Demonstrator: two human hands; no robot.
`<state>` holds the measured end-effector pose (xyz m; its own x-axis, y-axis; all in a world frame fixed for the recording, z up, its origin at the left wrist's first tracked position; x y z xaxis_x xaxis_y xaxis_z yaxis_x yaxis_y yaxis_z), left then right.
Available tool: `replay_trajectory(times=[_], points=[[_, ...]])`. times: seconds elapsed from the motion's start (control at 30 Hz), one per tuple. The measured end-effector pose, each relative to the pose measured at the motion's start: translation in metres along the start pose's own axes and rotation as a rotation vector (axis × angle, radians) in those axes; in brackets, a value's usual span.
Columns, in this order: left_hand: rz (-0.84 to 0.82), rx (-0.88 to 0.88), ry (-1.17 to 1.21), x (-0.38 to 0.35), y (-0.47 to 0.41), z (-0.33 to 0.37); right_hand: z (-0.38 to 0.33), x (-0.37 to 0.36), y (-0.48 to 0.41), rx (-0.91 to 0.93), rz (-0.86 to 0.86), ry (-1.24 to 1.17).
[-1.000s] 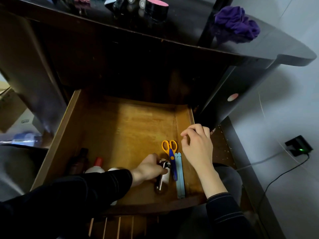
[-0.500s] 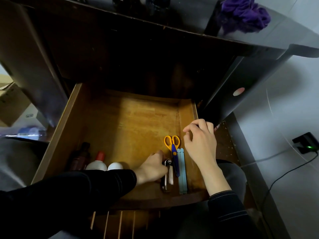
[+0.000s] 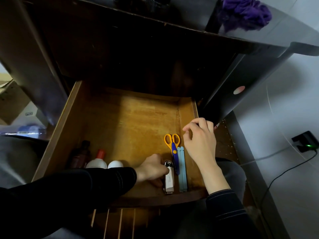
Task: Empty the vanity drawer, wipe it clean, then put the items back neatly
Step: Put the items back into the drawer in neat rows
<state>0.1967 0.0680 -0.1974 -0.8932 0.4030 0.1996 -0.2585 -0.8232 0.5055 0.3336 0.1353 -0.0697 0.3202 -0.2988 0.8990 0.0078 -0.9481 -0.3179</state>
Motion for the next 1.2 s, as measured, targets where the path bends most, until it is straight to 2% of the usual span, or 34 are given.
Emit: replay_trajectory(times=[0.3,0.63,1.2], points=[[-0.047,0.019,0.051,-0.008,-0.002,0.002,0.001,-0.001,0.0,0.002,0.009,-0.001],[0.024,-0.07,-0.123,0.001,-0.002,0.011,0.001,-0.002,-0.001,-0.006,-0.003,0.01],[-0.019,-0.169,-0.313,0.004,-0.004,0.014,0.004,-0.003,-0.001,0.011,0.014,-0.01]])
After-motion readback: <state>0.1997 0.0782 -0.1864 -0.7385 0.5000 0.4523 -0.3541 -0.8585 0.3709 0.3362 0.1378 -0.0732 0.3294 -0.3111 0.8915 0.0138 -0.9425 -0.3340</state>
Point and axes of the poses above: each hand's wrist, its own y-axis away from the middle knuckle, its own x-axis out of the back of the hand, z = x × y, the point moved 6 cm from there along -y, towards the middle knuckle, and after that the axes turned 10 degrees about -x, right-handed, at the moved point
